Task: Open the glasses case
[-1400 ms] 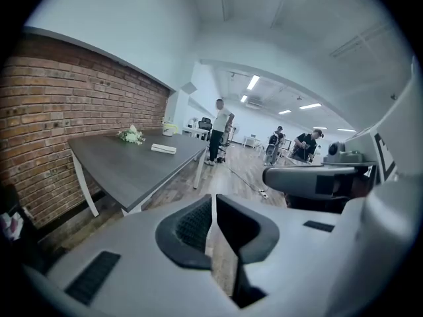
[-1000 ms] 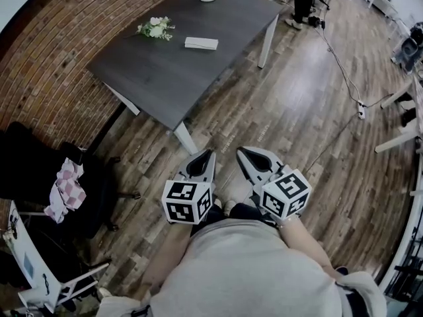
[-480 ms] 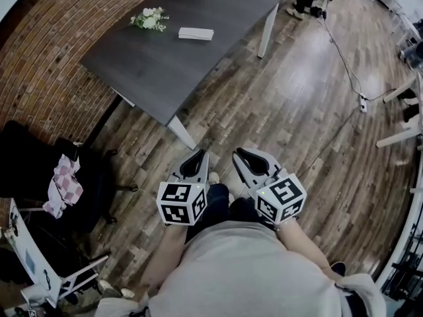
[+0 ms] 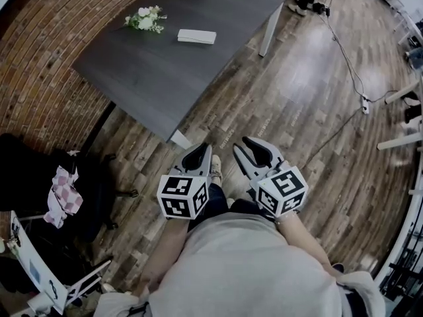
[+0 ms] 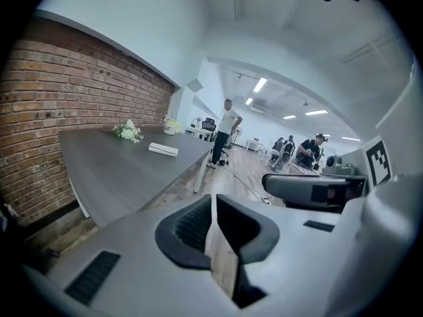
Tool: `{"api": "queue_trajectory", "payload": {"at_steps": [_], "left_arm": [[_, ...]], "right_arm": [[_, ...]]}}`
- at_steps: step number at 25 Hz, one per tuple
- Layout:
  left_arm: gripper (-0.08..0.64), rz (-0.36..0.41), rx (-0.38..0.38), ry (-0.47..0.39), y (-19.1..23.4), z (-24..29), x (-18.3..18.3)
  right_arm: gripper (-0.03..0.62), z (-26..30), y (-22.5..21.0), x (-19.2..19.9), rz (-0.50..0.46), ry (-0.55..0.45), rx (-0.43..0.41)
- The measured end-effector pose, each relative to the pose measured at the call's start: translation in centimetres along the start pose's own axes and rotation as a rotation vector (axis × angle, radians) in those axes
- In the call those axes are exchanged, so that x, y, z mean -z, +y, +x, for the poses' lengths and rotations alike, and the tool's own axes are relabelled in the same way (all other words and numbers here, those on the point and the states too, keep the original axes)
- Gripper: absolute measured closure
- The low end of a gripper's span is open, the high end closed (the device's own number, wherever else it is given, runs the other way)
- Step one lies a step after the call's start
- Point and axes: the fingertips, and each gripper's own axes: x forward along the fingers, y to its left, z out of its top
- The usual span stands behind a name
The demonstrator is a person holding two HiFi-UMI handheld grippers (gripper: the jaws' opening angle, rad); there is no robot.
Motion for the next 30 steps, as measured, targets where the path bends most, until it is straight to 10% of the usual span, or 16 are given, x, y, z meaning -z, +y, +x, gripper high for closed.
{"api": "queue_trajectory", "payload": {"at_steps": [14, 30], "left_arm": [[0.522, 0.023, 0.100, -0.018, 7.6, 10.4, -9.7], [0.523, -0.047, 0.109, 0.053, 11.4, 15.2, -10.0]], "right_arm": [[0.472, 11.4, -6.9, -7.6, -0.020, -0.027, 0.099], [0.479, 16.8, -9.7, -7.7, 0.011, 0.073, 0.084]]}}
